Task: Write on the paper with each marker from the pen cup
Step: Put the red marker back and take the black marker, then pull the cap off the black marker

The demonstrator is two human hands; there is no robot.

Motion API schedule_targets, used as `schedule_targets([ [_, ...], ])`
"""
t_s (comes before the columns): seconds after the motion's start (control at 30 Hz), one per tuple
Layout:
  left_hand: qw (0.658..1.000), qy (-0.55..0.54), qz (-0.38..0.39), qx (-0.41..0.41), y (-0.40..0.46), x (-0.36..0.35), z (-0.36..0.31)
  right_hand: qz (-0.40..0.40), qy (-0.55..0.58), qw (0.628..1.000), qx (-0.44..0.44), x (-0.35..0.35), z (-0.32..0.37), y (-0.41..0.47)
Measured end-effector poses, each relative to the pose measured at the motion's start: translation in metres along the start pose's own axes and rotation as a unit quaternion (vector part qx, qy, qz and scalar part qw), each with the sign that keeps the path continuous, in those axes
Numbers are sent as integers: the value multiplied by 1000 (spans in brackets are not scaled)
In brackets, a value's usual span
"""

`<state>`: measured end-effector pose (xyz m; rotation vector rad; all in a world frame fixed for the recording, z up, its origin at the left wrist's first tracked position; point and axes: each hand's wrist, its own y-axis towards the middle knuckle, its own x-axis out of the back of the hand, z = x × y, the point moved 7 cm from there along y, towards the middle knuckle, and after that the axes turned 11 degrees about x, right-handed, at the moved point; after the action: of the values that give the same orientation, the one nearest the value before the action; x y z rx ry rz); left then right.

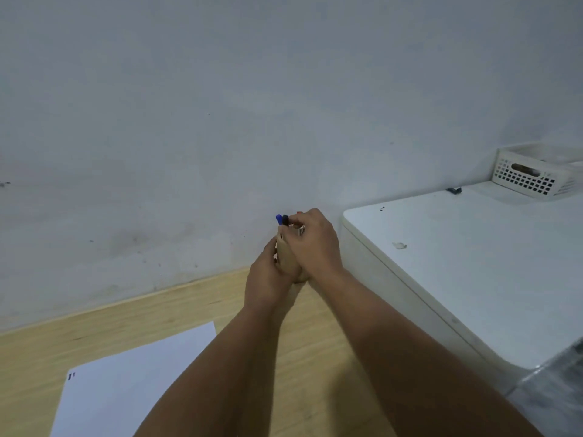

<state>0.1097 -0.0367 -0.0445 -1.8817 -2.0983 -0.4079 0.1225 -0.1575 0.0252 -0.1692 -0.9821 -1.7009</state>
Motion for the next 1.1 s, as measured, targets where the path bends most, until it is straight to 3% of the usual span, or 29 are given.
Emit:
schedule_targets([
  [0.17, 998, 45, -31, 9, -16, 47, -10, -74, 123, 989, 18, 31, 36, 6],
  [0.3, 998, 14, -65, -3, -40, 107, -30, -76, 170, 979, 88, 42, 85, -9],
  [0.37, 997, 1, -80, -14, -59, 139, -41, -19, 190, 978, 83, 31, 107, -22],
  [0.5, 997, -12, -72, -28, -95, 194, -47, 168, 230, 959, 17, -9, 143, -67],
  [0.57, 997, 4, -68, -33, -114, 221, -40, 218, 247, 944, 8, -25, 166, -92],
  [0.8, 995, 65, -75, -20, -184, 310, 0, 291, 323, 900, 12, -70, 254, -150],
  [1.0, 977, 93, -191, -8, -218, 371, -2, 343, 379, 859, 7, -95, 304, -174],
  [1.1, 975, 83, -206, -2, -219, 372, 1, 357, 378, 854, 11, -102, 313, -172],
])
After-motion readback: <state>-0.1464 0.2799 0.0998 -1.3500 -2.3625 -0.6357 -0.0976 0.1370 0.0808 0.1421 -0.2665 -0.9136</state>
